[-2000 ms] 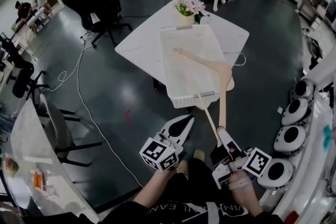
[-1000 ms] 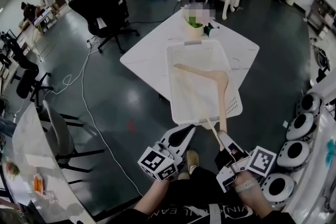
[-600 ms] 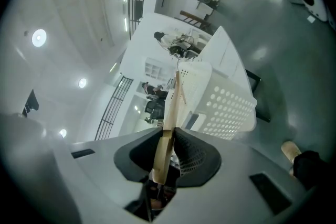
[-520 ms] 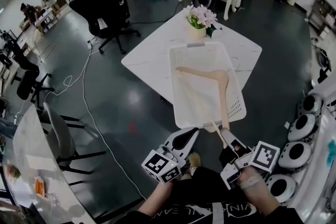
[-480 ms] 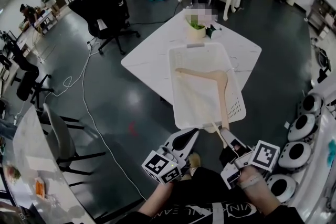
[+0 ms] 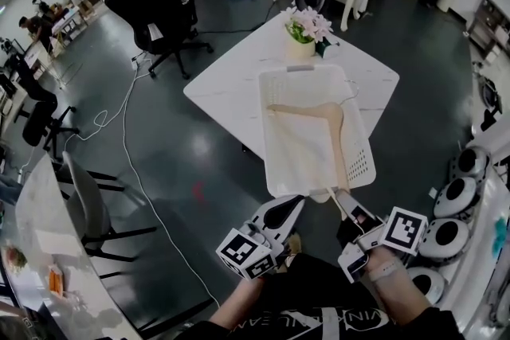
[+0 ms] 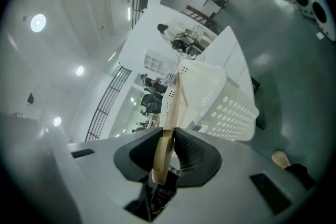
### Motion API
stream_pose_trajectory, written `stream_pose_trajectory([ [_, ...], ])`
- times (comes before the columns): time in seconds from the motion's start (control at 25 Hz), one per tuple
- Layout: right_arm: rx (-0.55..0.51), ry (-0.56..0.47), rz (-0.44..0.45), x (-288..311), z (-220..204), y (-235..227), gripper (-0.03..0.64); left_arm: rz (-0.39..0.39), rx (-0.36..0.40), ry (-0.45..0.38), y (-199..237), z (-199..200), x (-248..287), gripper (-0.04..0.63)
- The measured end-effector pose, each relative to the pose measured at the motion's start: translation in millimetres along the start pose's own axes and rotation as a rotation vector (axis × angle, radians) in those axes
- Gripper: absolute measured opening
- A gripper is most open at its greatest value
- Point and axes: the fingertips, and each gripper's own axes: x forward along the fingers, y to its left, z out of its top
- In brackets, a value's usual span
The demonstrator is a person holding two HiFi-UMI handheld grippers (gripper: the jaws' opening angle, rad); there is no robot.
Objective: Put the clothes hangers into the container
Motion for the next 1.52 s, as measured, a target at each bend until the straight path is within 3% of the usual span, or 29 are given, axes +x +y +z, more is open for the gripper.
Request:
stream_pose_trajectory([
  [0.56,-0.023,0.036,-0.031,8,9,-9,0.071,0.006,-0.024,-0.006,0,-4,4,0.009],
  [1.52,0.047,0.015,-0.012,18,18,-13,0.083,0.016,-0.026,-0.003,0,2,1,0.009],
])
